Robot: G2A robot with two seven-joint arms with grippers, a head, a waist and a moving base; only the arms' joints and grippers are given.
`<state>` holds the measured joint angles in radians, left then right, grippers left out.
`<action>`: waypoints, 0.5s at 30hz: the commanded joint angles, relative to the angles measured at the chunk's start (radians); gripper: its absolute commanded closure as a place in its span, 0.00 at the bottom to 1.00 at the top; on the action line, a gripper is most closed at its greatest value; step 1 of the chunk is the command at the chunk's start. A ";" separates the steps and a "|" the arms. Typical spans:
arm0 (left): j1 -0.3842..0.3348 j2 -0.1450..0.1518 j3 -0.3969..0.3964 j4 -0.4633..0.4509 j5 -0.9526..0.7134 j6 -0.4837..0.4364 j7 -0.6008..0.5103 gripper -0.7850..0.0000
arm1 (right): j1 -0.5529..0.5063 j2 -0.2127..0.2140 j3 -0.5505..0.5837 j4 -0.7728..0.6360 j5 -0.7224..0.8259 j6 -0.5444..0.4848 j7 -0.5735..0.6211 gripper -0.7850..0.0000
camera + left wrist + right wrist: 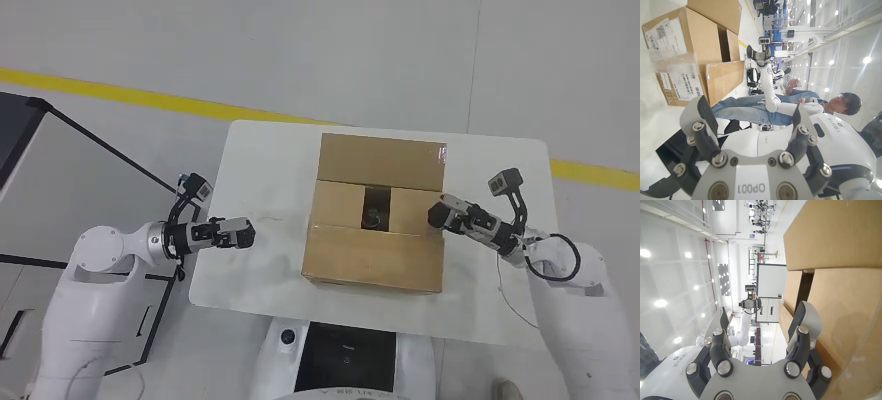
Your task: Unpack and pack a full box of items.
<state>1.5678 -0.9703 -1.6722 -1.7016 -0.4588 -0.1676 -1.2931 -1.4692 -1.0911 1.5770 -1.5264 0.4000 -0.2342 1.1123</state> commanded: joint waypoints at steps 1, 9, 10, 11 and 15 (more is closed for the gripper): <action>-0.008 0.002 -0.003 0.008 0.005 -0.001 0.001 0.00 | -0.028 0.003 0.016 -0.016 -0.005 -0.002 -0.012 0.14; -0.013 0.006 0.000 0.022 0.008 0.000 0.021 0.00 | -0.062 0.014 0.065 0.005 -0.032 -0.036 -0.042 0.18; -0.013 0.006 0.000 0.024 0.007 0.000 0.023 0.00 | -0.064 0.015 0.064 0.008 -0.039 -0.039 -0.042 0.19; -0.013 0.007 0.000 0.026 0.007 -0.001 0.023 0.00 | -0.066 0.015 0.061 0.011 -0.047 -0.041 -0.043 0.19; -0.013 0.009 0.002 0.025 0.009 -0.004 0.031 0.00 | -0.066 0.016 0.041 0.025 -0.073 -0.045 -0.062 0.20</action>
<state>1.5546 -0.9618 -1.6710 -1.6756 -0.4507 -0.1710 -1.2641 -1.5357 -1.0753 1.6220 -1.5036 0.3311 -0.2776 1.0552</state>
